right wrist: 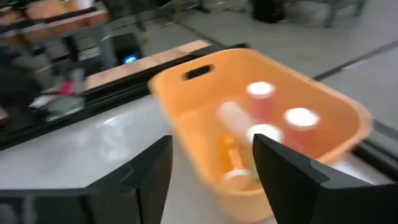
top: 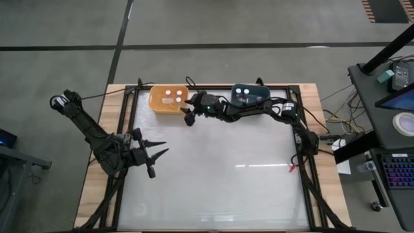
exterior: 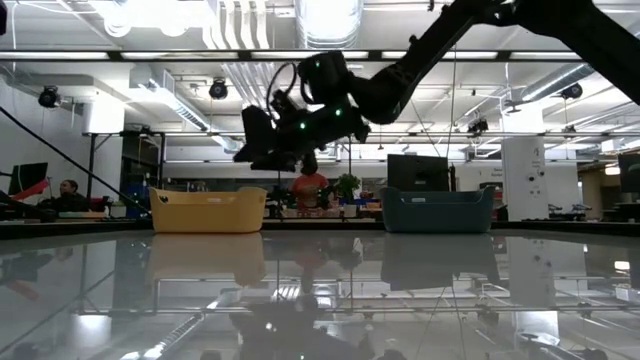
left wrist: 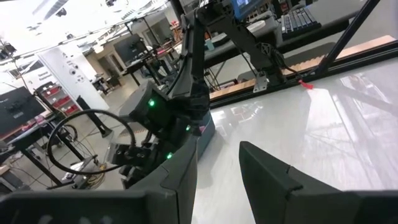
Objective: Pick and place medicine bottles into bin by pill shape (circle, oval)
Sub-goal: Return to Home Position
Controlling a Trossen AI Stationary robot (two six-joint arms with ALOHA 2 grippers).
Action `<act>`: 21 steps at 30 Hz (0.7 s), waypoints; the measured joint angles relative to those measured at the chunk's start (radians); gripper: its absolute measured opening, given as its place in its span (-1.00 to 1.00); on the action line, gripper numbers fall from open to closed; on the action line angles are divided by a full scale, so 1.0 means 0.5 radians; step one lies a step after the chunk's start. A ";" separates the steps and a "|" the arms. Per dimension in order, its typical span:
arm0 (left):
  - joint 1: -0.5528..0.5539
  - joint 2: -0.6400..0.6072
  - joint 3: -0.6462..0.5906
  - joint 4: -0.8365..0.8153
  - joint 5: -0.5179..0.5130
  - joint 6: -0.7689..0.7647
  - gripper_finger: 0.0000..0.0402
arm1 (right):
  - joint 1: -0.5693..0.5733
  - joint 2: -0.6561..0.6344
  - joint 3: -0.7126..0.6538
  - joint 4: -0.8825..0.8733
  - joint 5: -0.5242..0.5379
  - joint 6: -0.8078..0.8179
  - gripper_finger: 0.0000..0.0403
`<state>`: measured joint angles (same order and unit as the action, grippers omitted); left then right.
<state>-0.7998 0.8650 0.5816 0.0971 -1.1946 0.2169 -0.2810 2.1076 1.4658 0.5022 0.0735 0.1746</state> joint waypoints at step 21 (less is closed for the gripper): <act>0.002 0.026 -0.016 0.294 0.358 -0.018 -0.48 | 0.978 -1.176 -0.901 -0.378 0.229 -0.509 -0.30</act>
<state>-0.7986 0.8778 0.5735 0.2441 -1.0156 0.2081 0.2078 1.5196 1.0155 0.3132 0.1880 -0.0801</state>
